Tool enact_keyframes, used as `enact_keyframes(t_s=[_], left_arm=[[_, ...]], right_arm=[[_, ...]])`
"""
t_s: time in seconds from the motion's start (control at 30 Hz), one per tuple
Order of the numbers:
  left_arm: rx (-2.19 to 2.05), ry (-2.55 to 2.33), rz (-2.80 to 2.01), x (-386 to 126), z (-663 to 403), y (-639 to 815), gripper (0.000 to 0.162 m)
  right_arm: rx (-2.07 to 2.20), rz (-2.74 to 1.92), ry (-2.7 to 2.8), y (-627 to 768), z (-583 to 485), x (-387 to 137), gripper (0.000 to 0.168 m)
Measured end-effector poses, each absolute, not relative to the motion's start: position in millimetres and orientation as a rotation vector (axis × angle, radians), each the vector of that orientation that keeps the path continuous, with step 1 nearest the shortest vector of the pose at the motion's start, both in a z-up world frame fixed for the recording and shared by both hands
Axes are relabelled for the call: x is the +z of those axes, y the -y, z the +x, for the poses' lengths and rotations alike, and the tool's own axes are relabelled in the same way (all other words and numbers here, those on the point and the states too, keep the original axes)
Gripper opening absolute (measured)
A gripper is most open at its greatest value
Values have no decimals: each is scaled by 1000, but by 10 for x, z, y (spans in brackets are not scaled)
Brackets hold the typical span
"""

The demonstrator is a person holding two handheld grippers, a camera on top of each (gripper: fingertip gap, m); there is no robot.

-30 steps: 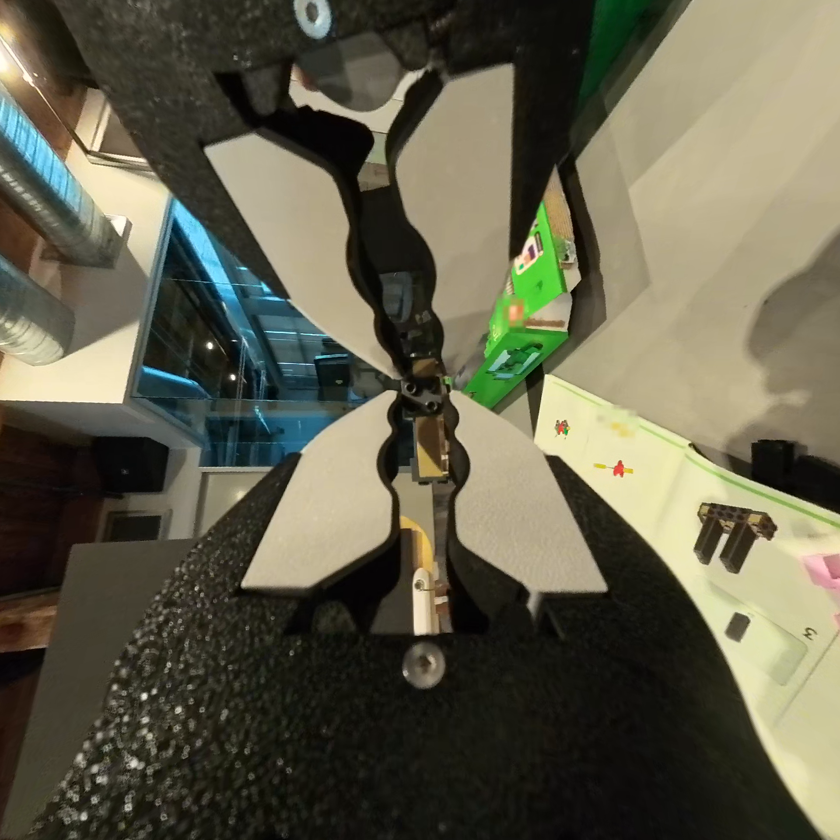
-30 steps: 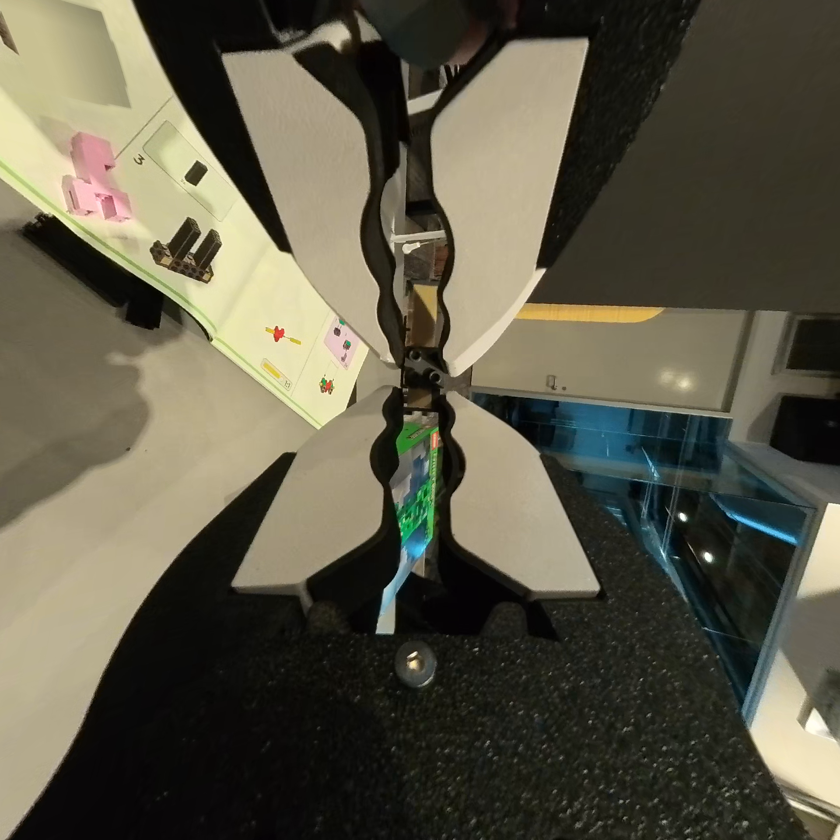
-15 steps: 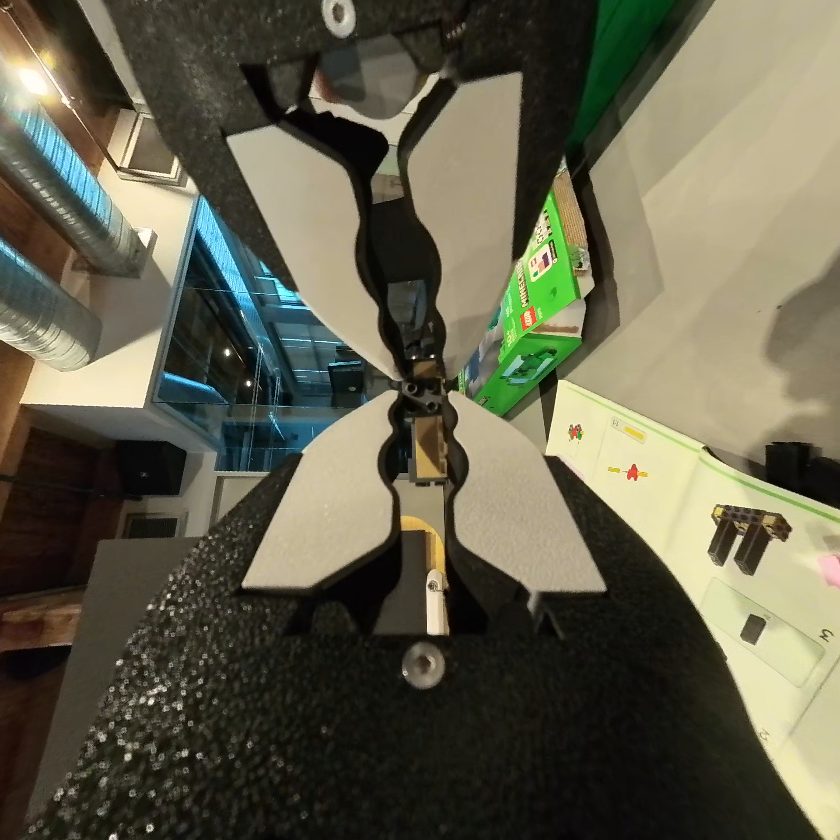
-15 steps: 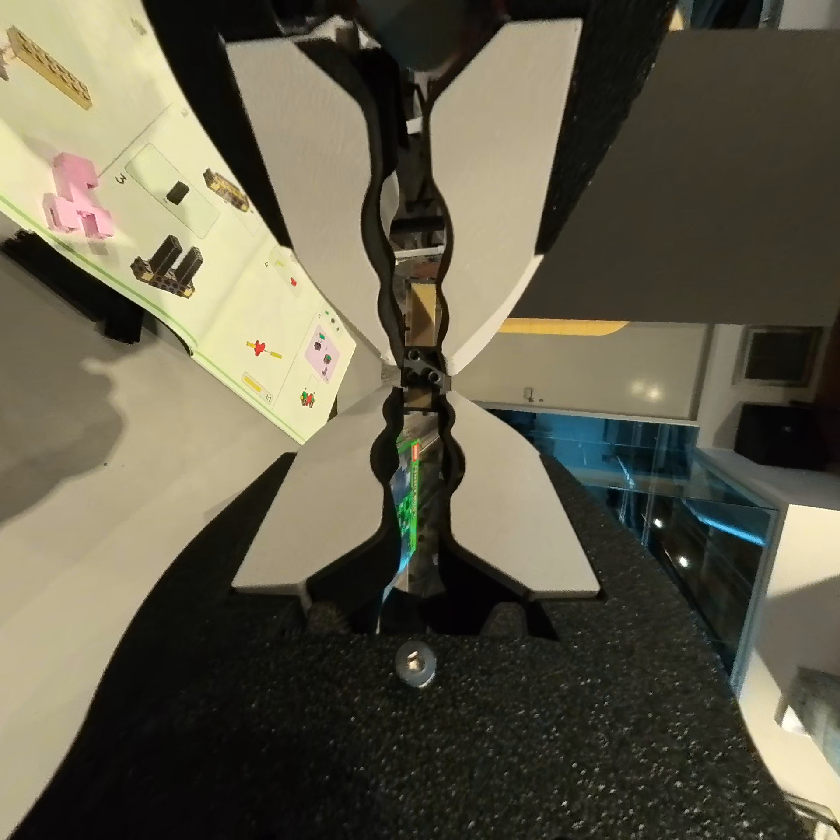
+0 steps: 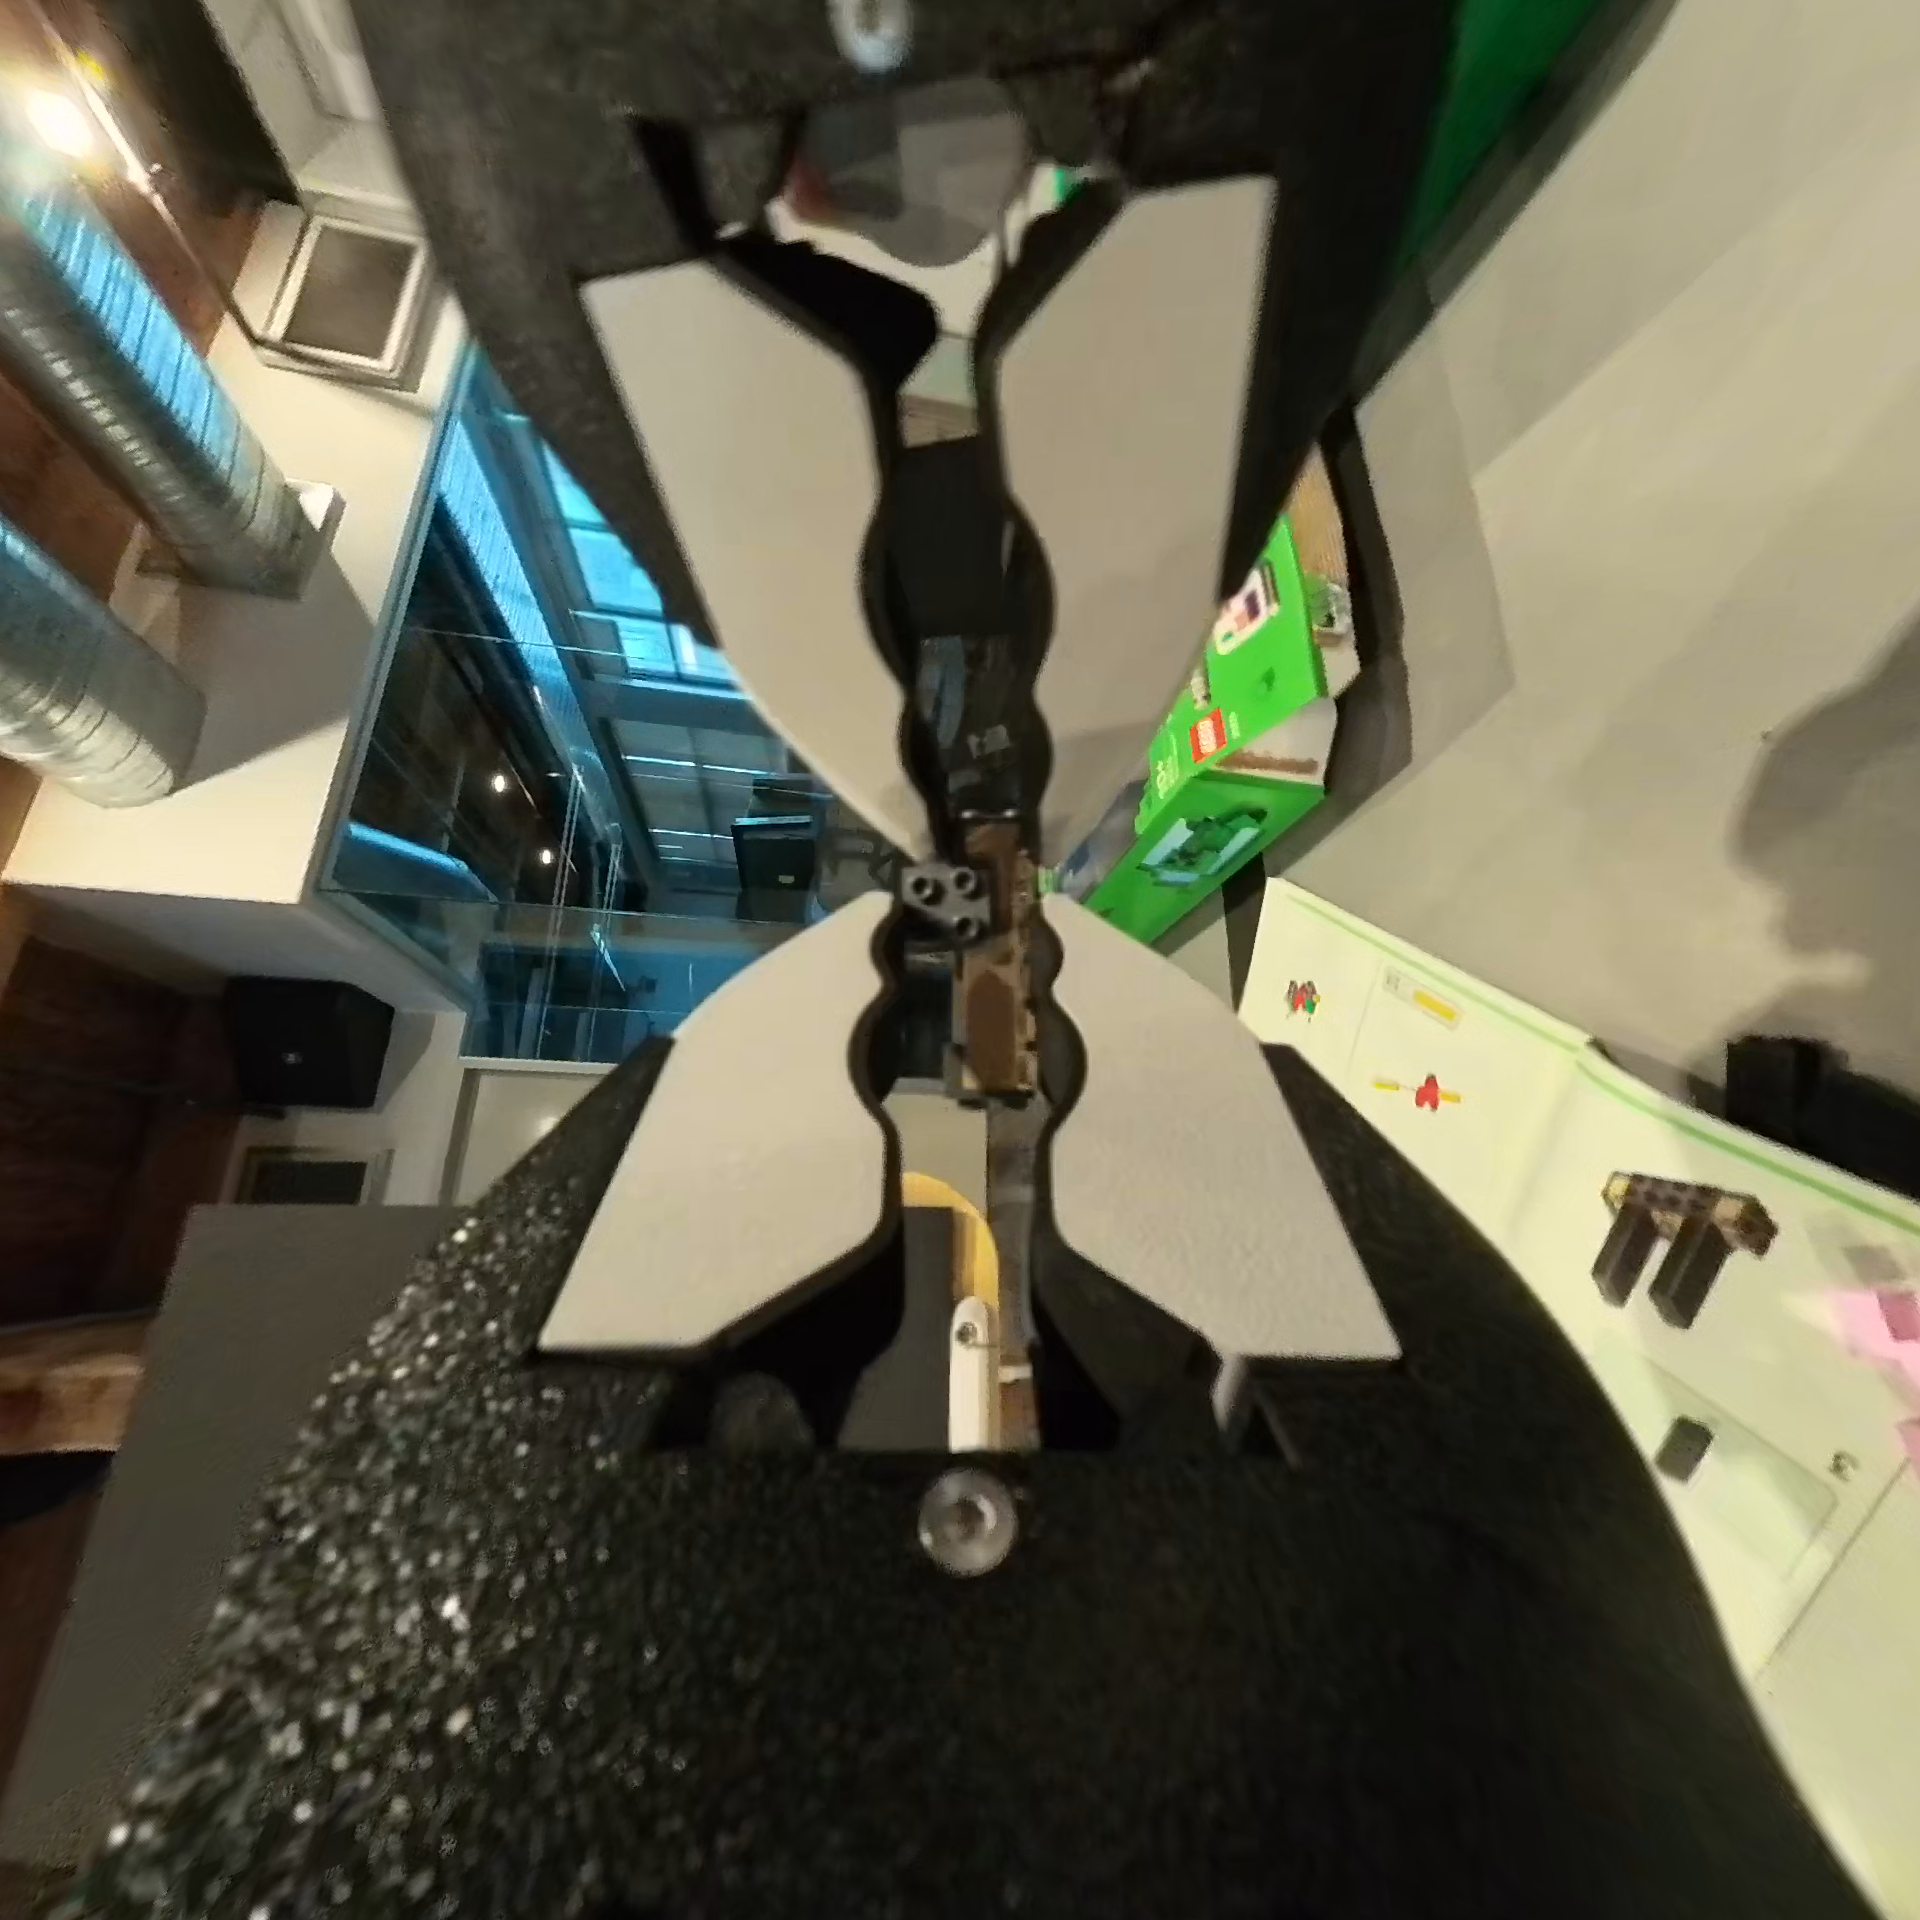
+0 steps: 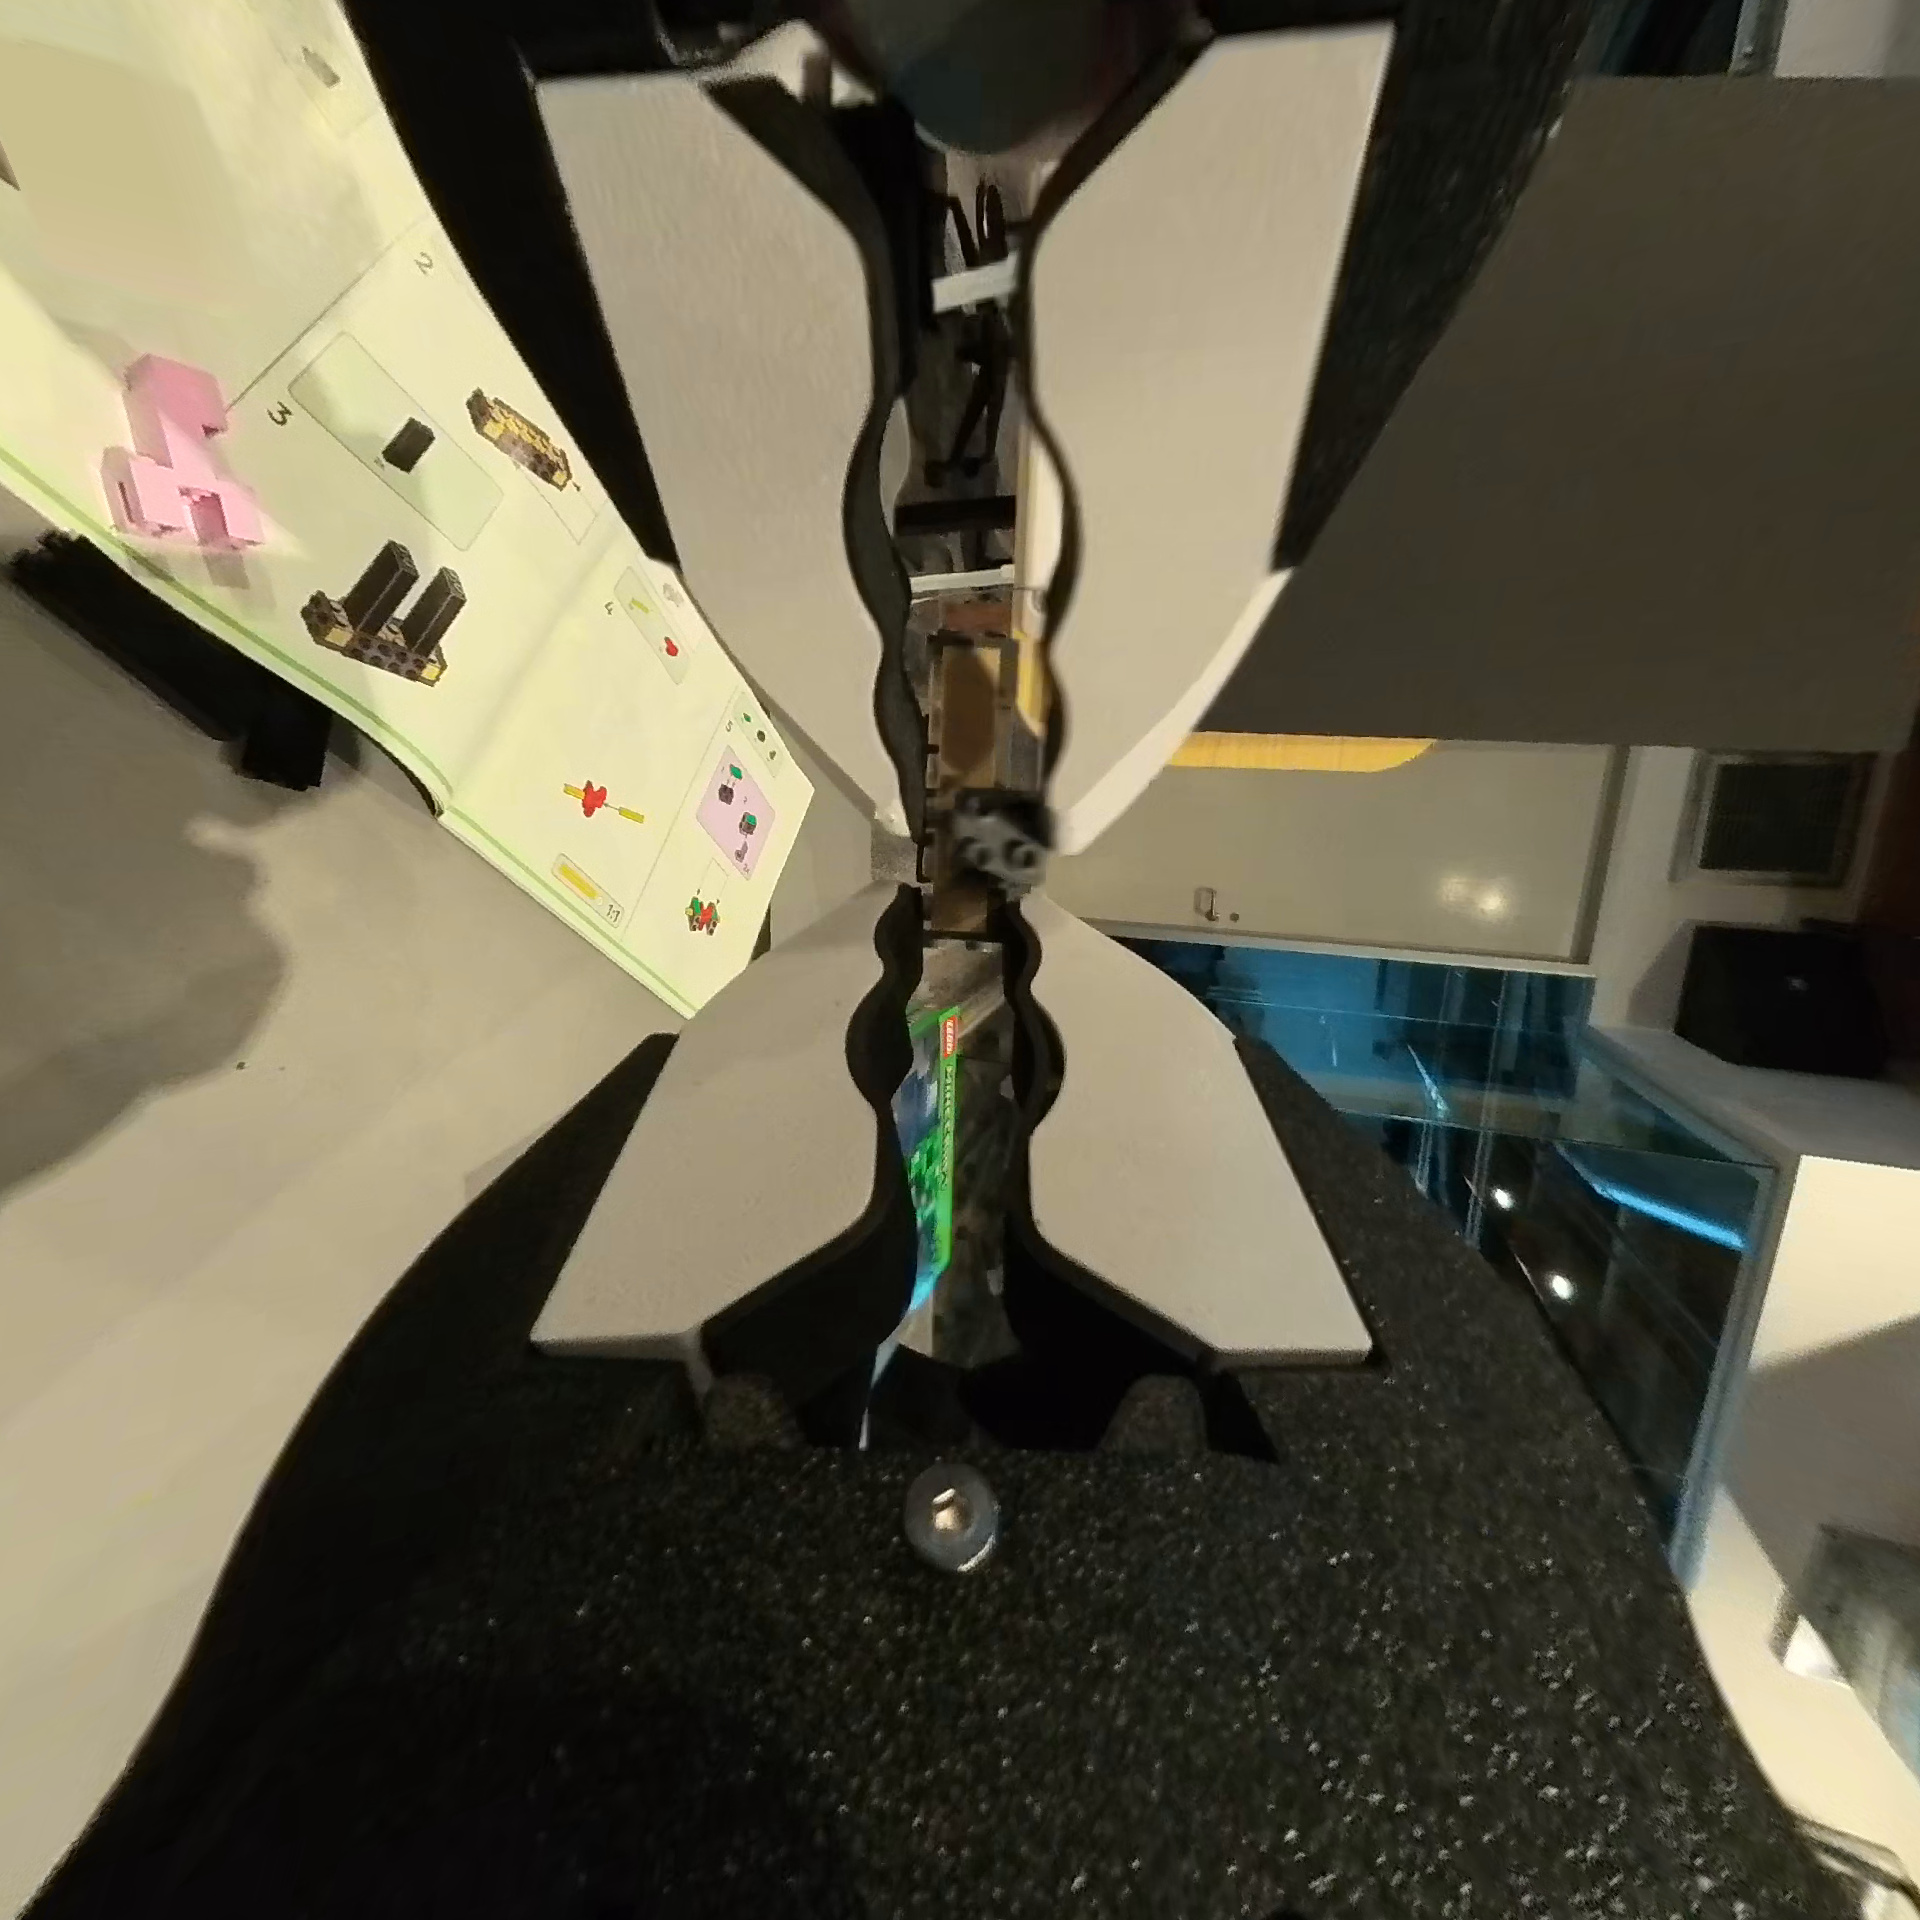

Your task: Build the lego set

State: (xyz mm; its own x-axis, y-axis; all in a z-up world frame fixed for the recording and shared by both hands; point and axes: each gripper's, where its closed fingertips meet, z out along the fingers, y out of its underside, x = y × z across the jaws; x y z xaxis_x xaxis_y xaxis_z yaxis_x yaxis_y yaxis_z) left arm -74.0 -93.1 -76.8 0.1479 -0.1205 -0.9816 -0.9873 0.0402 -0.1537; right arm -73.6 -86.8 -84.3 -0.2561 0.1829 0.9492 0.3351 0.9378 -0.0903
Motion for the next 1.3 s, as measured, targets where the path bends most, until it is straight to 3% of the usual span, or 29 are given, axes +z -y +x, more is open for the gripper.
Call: enact_keyframes(t_s=[0.77, 1.3], left_arm=[[999, -1224, -1399, -825, -759, 949, 16], [943, -1203, -1415, -815, -753, 954, 27]], right_arm=[[-125, -392, 1858, 903, -759, -872, 14], [-96, -391, 1852, 910, -768, -861, 14]])
